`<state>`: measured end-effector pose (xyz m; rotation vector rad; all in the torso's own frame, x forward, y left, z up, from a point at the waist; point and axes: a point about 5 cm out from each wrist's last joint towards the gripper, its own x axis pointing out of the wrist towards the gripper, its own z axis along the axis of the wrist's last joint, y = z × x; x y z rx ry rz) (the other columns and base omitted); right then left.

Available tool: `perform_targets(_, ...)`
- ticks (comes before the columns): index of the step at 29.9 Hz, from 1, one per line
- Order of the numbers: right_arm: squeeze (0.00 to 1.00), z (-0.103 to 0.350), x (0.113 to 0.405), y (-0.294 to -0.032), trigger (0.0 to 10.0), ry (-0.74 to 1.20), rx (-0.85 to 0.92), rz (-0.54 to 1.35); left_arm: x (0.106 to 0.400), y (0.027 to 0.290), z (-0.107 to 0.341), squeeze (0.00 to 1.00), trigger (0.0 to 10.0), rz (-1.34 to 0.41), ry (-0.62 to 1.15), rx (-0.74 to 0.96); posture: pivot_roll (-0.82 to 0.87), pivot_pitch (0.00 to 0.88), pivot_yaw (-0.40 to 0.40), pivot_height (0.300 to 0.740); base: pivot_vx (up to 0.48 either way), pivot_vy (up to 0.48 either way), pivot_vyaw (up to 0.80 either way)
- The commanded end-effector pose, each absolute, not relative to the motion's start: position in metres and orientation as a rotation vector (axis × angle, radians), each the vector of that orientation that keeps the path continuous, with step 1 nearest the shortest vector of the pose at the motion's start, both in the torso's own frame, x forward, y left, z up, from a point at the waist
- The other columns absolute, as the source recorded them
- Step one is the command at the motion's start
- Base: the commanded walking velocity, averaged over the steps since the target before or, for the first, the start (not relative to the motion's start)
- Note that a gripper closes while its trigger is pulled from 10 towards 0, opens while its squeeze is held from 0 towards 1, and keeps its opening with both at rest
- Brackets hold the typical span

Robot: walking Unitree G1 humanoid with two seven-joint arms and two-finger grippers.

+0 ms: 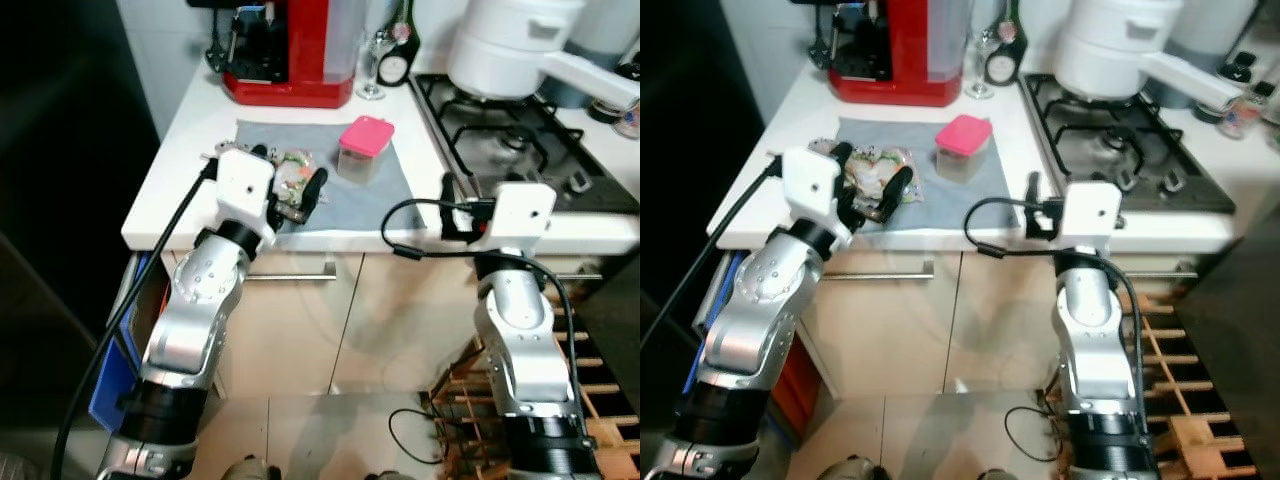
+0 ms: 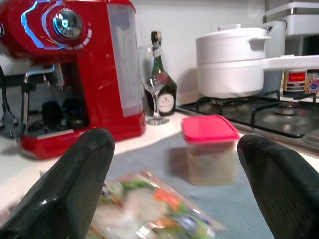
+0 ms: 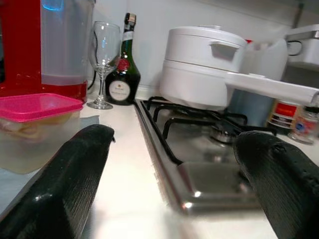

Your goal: Restocking fridge

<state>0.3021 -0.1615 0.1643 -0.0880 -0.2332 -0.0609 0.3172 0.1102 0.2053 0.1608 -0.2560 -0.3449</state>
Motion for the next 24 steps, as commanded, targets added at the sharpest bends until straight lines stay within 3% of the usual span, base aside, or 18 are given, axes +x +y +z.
perform_targets(1,0.00,0.171,0.307,-0.155,10.0,-0.268,-0.081,-0.018,0.322,0.114,0.204,0.00,10.0,-0.291,-0.228,0.194,0.01,0.000,-0.026,0.740,0.000,0.000,0.00)
perform_targets(16,0.00,0.169,0.312,-0.149,10.0,-0.274,-0.075,0.018,0.319,0.108,0.197,0.00,10.0,-0.254,-0.239,0.232,0.03,0.000,-0.042,0.740,0.000,0.000,0.00)
perform_targets(24,0.00,0.177,0.311,-0.159,10.0,-0.322,-0.094,-0.050,0.317,0.108,0.210,0.00,10.0,-0.260,-0.315,0.213,0.02,0.000,-0.037,0.740,0.000,0.000,-0.78)
